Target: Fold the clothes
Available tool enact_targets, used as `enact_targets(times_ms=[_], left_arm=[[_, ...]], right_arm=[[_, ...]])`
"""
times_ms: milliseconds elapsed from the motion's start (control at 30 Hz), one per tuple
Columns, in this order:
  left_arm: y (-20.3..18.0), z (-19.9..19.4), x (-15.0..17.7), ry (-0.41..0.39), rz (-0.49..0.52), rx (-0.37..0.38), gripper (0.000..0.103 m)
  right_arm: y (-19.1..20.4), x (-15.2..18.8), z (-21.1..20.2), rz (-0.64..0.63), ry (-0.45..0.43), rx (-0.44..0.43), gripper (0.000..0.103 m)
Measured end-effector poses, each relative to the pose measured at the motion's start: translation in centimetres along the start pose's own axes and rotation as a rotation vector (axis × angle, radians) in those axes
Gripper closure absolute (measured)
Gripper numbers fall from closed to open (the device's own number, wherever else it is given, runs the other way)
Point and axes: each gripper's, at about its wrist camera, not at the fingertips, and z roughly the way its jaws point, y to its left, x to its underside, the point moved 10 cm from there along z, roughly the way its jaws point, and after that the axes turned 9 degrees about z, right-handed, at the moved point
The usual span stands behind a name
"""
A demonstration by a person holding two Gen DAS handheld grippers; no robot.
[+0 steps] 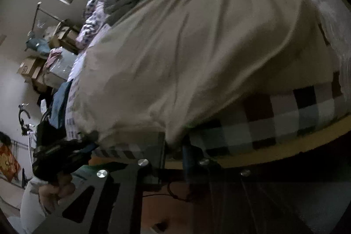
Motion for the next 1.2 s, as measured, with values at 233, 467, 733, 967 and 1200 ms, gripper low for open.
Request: enact_targets(times_ms=[233, 467, 733, 967, 1200], left_arm=[[-2.7, -3.9, -2.2, -0.072, -0.010, 0.143, 0.091], [-4.5, -4.2, -8.2, -0.125, -0.014, 0.153, 0.091], [-3.2, -3.9, -12.0, -0.154, -0.017, 0.095, 0.063], [0.2, -6.6, -12.5, -0.230, -0.075, 0.086, 0.040], [5.9, -9.9, -9.9, -0.253, -0.131, -0.076, 0.039]], right_arm=[[5.3, -2.7, -3.6, -0.073, -0.076, -0.108, 0.093], [7.3, -9.8, -2.6, -0.053, -0.100, -0.115, 0.091], [5.8, -11.3, 1.4, -0.087, -0.008, 0.008, 0.080], [3.8, -10.6, 0.5, -0.070, -0.068, -0.005, 0.058], [7.6, -6.1, -2.7, -0.409, -0.139, 0.084, 0.056]])
